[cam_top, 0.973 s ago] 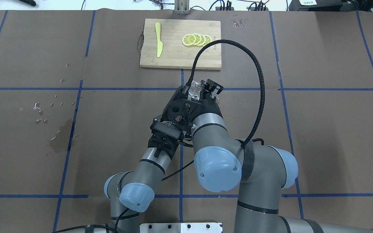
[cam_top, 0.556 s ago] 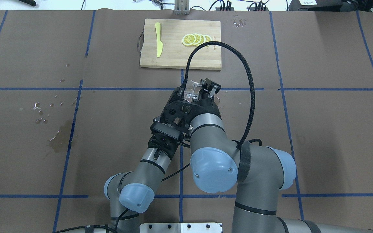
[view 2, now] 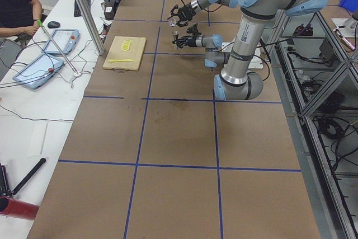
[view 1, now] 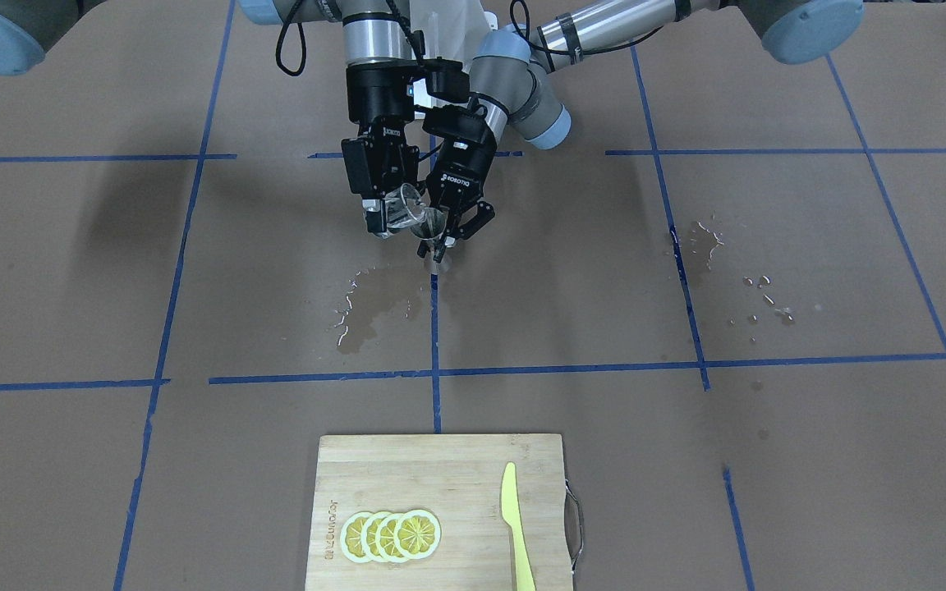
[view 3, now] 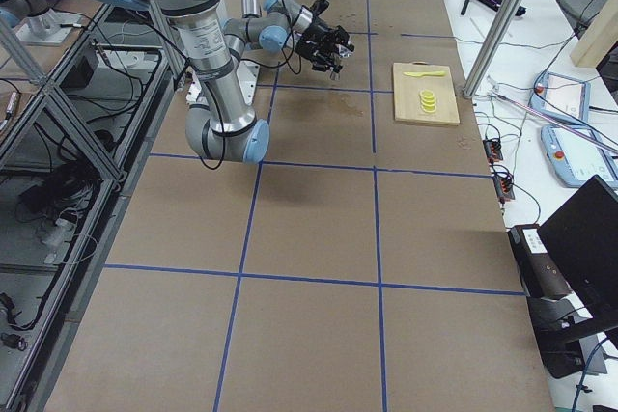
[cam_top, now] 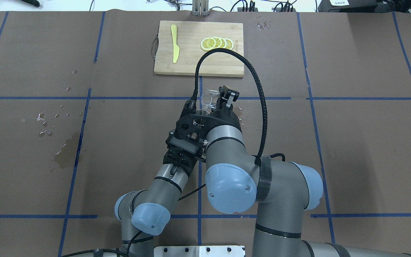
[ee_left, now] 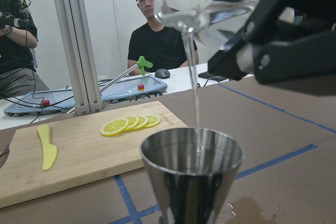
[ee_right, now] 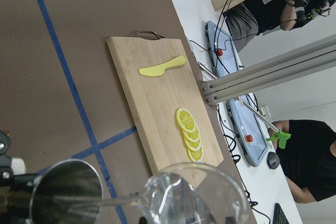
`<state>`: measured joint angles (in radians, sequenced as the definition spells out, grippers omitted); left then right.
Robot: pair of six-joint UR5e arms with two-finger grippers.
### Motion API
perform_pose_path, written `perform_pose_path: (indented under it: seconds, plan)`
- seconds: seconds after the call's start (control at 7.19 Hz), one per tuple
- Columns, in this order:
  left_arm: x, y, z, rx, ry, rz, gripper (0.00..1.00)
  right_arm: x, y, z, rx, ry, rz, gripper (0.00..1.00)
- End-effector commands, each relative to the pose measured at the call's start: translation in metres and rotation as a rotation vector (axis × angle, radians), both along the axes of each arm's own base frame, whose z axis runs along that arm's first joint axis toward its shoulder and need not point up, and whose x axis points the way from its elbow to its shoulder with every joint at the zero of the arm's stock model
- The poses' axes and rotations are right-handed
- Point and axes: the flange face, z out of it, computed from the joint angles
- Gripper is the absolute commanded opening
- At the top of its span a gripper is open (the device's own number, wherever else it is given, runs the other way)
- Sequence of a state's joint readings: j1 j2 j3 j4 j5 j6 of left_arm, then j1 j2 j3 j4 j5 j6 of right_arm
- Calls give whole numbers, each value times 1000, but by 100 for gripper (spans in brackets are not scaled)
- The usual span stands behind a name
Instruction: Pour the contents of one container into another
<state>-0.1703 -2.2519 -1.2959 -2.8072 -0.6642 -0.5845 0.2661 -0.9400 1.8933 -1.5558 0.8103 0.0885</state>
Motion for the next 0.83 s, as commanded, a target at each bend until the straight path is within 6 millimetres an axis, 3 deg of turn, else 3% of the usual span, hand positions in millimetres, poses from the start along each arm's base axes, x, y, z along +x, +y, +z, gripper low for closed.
perform_pose_path:
  seconds: [0.0,0.7]
  plan:
    - [0,0,0,1,-1,0,0,-2,1,1,19,46,-23,0]
    - [0,1,1,1,-3,2,0,0,0,-4,85,160,-61,0]
